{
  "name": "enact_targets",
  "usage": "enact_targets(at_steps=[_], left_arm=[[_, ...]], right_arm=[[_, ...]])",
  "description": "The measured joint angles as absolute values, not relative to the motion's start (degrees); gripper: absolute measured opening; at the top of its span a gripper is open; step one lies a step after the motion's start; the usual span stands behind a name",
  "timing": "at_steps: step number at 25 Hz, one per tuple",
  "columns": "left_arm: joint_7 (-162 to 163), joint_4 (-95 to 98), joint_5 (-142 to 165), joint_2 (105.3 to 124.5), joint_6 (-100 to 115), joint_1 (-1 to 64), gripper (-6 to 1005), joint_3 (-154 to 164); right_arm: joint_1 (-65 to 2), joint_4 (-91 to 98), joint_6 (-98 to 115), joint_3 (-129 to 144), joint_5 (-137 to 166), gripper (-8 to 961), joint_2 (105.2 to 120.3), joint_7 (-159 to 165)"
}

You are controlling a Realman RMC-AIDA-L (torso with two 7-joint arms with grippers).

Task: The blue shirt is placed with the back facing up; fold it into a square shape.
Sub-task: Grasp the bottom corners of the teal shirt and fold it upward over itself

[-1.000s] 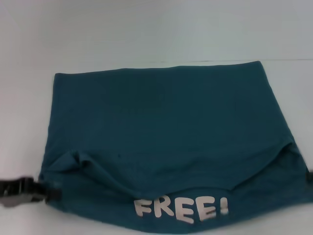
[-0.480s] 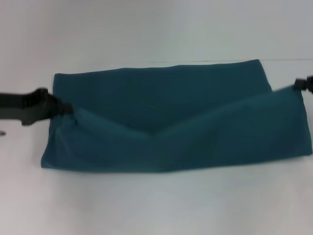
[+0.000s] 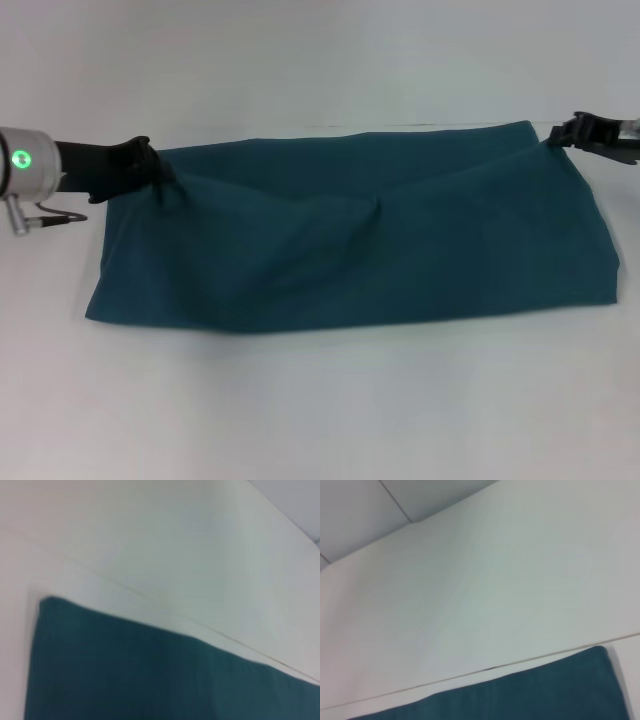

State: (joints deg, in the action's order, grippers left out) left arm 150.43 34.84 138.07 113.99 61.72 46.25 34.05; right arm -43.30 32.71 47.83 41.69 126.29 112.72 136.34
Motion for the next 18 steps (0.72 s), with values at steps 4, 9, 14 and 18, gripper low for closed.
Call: enact_targets(at_steps=[4, 9, 14, 18], left_arm=[[151.8, 34.4, 138.1, 115.40, 53.6, 47.0, 31, 38.3], [154.4, 34.0, 138.1, 115.97, 48.0, 47.1, 31, 41.0], [155.6, 33.9, 138.1, 116.16, 45.2, 47.2, 30, 41.2], [156.2, 32.2, 138.2, 116.29, 41.0, 47.3, 31, 40.9]], right_arm=[[-45.4, 30.0, 41.3, 43.6, 127.3, 13, 113.09, 136.7], [-47.1, 29.6, 37.1, 43.7, 127.9, 13, 113.46, 136.7], [-49.0, 28.9, 33.9, 44.7, 127.9, 12, 113.47, 136.4], [-50.1, 27.1, 31.9, 45.8, 127.9, 12, 113.32, 136.5]])
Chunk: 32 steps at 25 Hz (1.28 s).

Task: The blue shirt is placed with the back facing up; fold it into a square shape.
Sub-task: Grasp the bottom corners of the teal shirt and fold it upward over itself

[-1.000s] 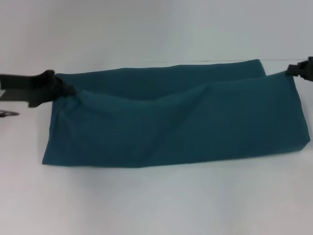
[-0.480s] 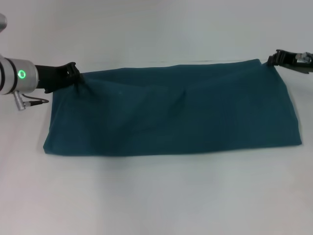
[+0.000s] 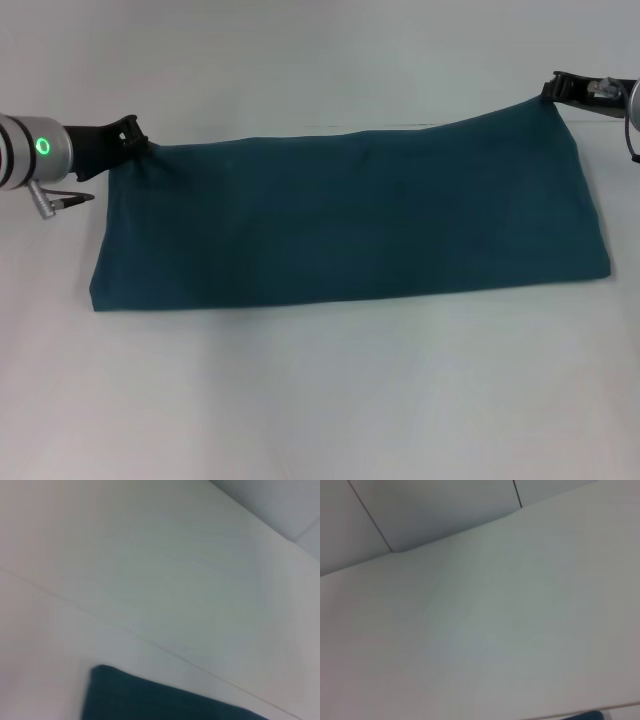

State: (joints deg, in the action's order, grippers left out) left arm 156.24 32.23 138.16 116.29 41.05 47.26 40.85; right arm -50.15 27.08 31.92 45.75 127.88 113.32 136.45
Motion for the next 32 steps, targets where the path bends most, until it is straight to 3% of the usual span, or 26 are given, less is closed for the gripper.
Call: enact_targets(at_steps=[32], left_arm=[[156.8, 31.3, 137.6, 116.76, 35.9, 48.1, 31, 41.0]], right_arm=[[-53.9, 25.0, 24.1, 49.7, 128.1, 13, 113.31, 136.2]])
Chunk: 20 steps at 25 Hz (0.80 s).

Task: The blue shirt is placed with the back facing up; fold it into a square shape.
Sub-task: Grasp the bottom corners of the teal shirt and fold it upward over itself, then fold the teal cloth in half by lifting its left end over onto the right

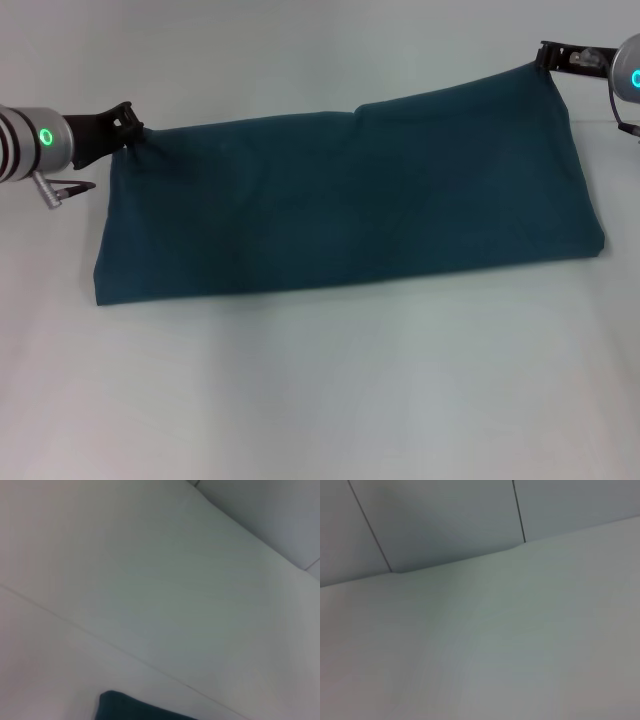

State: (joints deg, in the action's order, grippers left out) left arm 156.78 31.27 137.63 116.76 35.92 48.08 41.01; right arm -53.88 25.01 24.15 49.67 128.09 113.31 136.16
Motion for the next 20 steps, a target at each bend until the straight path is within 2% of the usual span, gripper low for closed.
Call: enact_targets(at_steps=[6, 11, 16, 18, 20], left_arm=[[156.0, 32.0, 137.6, 117.31, 35.6, 48.1, 30, 41.3], [157.2, 32.3, 137.6, 118.49, 32.6, 47.6, 30, 40.7], [158.5, 35.4, 135.5, 120.24, 32.7, 44.7, 188, 38.2], [156.5, 39.2, 131.3, 121.46, 35.0, 41.7, 264, 37.9], [150.6, 43.0, 122.7, 122.07, 41.3, 37.9, 340, 37.9]], right_arm=[[-53.9, 24.5, 25.4, 49.7, 130.3, 12, 112.77, 136.3], [-54.0, 24.5, 26.5, 49.2, 133.8, 99, 110.47, 139.5], [-52.7, 26.3, 32.3, 47.1, 133.1, 224, 107.54, 141.1], [-50.5, 29.5, 38.5, 44.7, 131.8, 276, 107.34, 140.8], [-46.7, 34.2, 46.5, 42.3, 127.9, 327, 108.26, 138.7]])
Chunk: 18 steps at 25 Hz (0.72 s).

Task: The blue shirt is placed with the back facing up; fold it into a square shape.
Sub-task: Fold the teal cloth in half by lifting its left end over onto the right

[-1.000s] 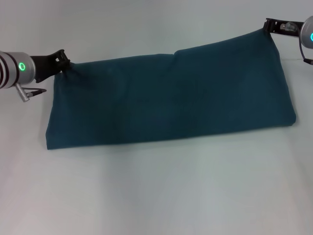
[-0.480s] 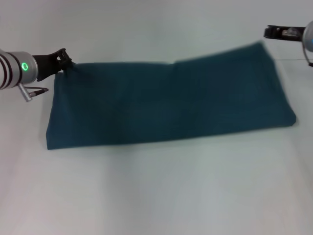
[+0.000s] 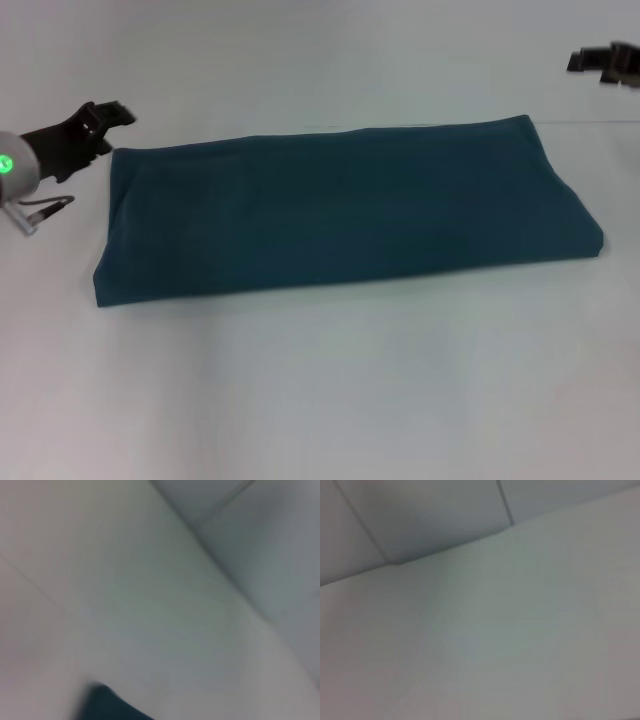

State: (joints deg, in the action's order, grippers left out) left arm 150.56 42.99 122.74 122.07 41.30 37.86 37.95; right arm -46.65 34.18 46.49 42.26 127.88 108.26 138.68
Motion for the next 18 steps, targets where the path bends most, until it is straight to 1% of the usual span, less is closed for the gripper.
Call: enact_targets(at_steps=[1, 2, 4, 5, 7, 10, 14, 17, 18], left_arm=[[148.3, 43.5, 119.5, 121.82, 44.3, 36.7, 378, 37.9], [145.5, 43.7, 115.1, 121.26, 49.1, 35.3, 416, 37.7], [142.8, 42.8, 109.0, 120.00, 57.1, 33.3, 511, 36.7], [142.2, 42.3, 106.5, 119.52, 61.9, 32.1, 559, 35.4], [142.2, 41.7, 105.2, 119.54, 69.3, 30.1, 654, 31.5], [143.2, 40.1, 105.1, 119.80, 77.6, 26.7, 850, 26.0], [145.8, 37.8, 107.0, 119.53, 83.3, 22.3, 860, 21.5], [148.8, 38.1, 109.2, 120.06, 83.4, 19.9, 868, 21.3], [149.4, 38.1, 109.7, 120.31, 83.1, 19.4, 870, 21.3]], right_arm=[[-44.2, 36.6, 50.8, 41.1, 125.1, 353, 108.93, 137.2], [-41.6, 38.6, 55.0, 40.2, 121.6, 402, 109.76, 135.3], [-36.4, 40.7, 63.0, 38.5, 114.1, 501, 110.75, 132.0], [-33.9, 40.7, 67.1, 37.8, 110.5, 551, 111.01, 130.4], [-29.8, 39.7, 74.8, 36.5, 104.7, 634, 111.16, 127.7], [-24.4, 35.9, 85.7, 33.6, 99.6, 737, 110.82, 123.8], [-19.9, 32.1, 94.6, 29.4, 98.5, 860, 110.52, 120.6], [-18.5, 31.8, 96.0, 28.4, 98.7, 940, 110.62, 120.1], [-18.5, 31.8, 96.0, 28.4, 98.8, 940, 110.57, 120.0]])
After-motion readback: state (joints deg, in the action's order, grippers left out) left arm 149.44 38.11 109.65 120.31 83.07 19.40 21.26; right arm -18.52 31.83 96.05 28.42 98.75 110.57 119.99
